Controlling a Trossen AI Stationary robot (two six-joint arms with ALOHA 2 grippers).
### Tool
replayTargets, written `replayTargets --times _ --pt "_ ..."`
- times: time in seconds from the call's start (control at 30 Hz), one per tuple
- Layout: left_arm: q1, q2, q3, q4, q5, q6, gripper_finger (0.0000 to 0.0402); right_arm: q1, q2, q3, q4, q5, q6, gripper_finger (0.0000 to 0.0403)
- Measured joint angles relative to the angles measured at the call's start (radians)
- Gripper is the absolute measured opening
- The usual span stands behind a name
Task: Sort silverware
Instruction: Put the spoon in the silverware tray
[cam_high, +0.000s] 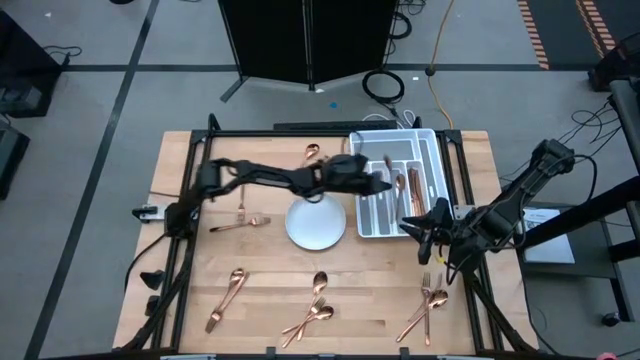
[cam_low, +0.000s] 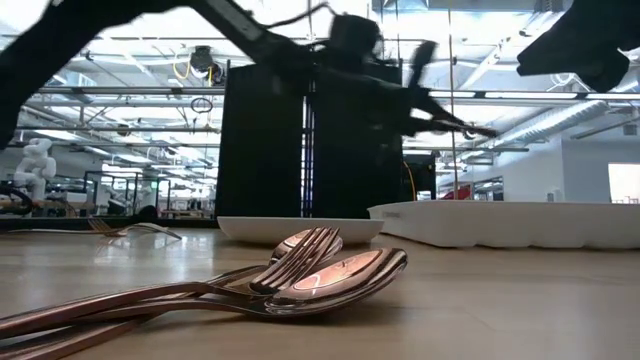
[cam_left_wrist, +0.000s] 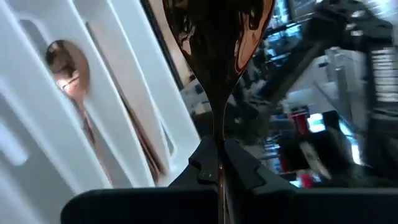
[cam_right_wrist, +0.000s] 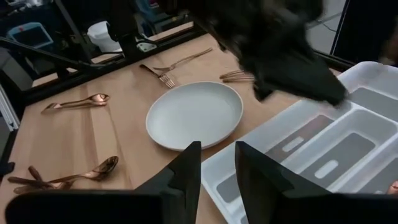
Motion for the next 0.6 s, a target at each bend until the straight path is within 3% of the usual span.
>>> replayTargets --times 0.17,0.3,0.43,0.6 --pt "-0.005 0.186 0.282 -0.258 0.002 -0.002 0.0 0.0 -0.005 0.0 0.0 0.0 0.002 0.0089" --pt "-0.006 0.282 0.427 -0.325 0.001 -0.004 0.0 0.0 -0.005 0.0 -0.001 -0.001 0.001 0.0089" --pt "-0.008 0.321 0.498 -0.404 -0.014 -0.004 0.0 0.0 -0.005 0.0 -0.002 -0.001 -0.003 0.0089" --pt "-0.007 0.327 0.5 -0.492 -0.053 0.008 0.0 0.0 -0.005 0.0 -0.004 -0.002 -0.011 0.0089"
